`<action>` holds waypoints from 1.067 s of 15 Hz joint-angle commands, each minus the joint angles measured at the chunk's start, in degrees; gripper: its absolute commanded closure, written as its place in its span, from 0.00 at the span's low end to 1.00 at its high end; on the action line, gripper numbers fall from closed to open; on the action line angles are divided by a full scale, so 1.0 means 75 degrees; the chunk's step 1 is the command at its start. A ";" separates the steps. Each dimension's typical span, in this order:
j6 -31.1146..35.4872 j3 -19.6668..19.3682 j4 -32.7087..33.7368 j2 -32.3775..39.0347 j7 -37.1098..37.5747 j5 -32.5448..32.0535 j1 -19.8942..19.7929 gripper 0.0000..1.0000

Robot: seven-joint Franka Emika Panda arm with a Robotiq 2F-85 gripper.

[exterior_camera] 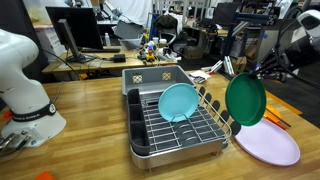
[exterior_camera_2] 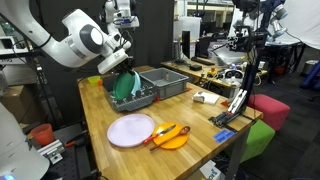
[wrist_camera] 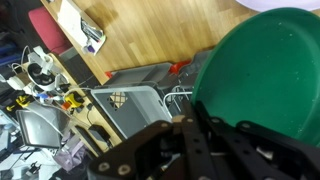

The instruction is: Put the dark green plate on the dish drainer in front of the light blue plate

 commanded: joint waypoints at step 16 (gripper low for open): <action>-0.0087 0.4834 0.0896 -0.1190 0.0629 0.0432 -0.2519 0.94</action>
